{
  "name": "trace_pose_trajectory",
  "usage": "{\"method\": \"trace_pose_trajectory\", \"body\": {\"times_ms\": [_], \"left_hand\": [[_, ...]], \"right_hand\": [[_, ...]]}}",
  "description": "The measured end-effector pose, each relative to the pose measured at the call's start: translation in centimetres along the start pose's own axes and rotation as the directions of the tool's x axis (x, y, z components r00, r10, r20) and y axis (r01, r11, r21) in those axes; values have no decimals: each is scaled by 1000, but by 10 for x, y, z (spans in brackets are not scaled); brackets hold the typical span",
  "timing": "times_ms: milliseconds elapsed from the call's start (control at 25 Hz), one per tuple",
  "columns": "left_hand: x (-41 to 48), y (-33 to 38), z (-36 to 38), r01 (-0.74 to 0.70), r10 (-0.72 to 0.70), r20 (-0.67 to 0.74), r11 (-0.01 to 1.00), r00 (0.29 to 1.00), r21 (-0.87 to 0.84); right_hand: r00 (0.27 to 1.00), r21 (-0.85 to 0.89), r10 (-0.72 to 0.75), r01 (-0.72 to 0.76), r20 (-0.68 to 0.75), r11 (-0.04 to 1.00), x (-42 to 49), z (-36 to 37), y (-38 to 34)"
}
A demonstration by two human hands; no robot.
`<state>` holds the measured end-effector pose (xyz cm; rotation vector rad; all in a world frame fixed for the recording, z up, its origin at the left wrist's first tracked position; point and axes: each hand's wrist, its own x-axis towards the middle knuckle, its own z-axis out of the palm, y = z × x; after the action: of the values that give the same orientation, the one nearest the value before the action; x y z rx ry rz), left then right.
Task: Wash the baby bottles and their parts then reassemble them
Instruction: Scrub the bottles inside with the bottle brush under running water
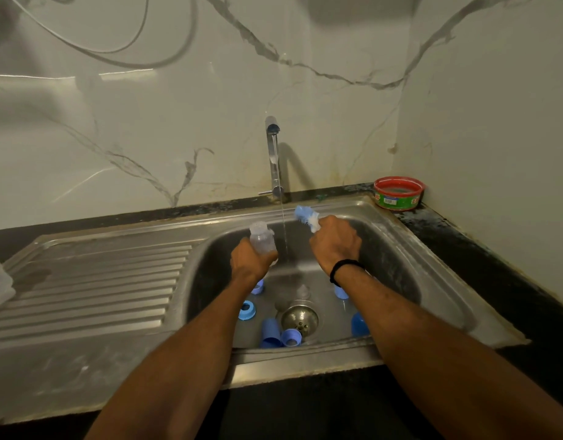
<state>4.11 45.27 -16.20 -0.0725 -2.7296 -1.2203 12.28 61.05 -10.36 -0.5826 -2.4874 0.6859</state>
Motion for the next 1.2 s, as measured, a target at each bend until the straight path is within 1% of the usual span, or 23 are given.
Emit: {"method": "trace_pose_trajectory", "body": {"times_ms": [320, 440, 560, 680, 760, 880, 1040, 1200], "left_hand": [[-3, -1, 3, -32, 32, -6, 999, 999, 30], [-2, 1, 5, -48, 47, 27, 997, 999, 61], [-4, 2, 6, -59, 59, 21, 998, 998, 13], [-4, 3, 6, -87, 87, 69, 996, 994, -3], [-4, 4, 5, -99, 101, 56, 994, 993, -37], [-5, 5, 6, -122, 123, 28, 992, 992, -36], [-4, 6, 5, -108, 106, -28, 992, 994, -72], [-5, 6, 7, -97, 97, 12, 994, 995, -48]], "right_hand": [[1000, -14, 3, -3, 15, 1000, 1, 2, 1], [1000, -18, 13, -13, 16, 1000, 2, 3, 2], [1000, -6, 7, -7, 12, 1000, 2, 4, 2], [1000, -2, 8, -8, 16, 1000, 1, 5, 2], [1000, -5, -7, 7, 15, 1000, 2, 5, 2], [1000, -14, -8, 8, 9, 1000, 3, 6, 3], [1000, -18, -13, 13, 12, 1000, 4, 9, 2], [1000, -21, -27, 27, 16, 999, 3, 11, 4]]}}
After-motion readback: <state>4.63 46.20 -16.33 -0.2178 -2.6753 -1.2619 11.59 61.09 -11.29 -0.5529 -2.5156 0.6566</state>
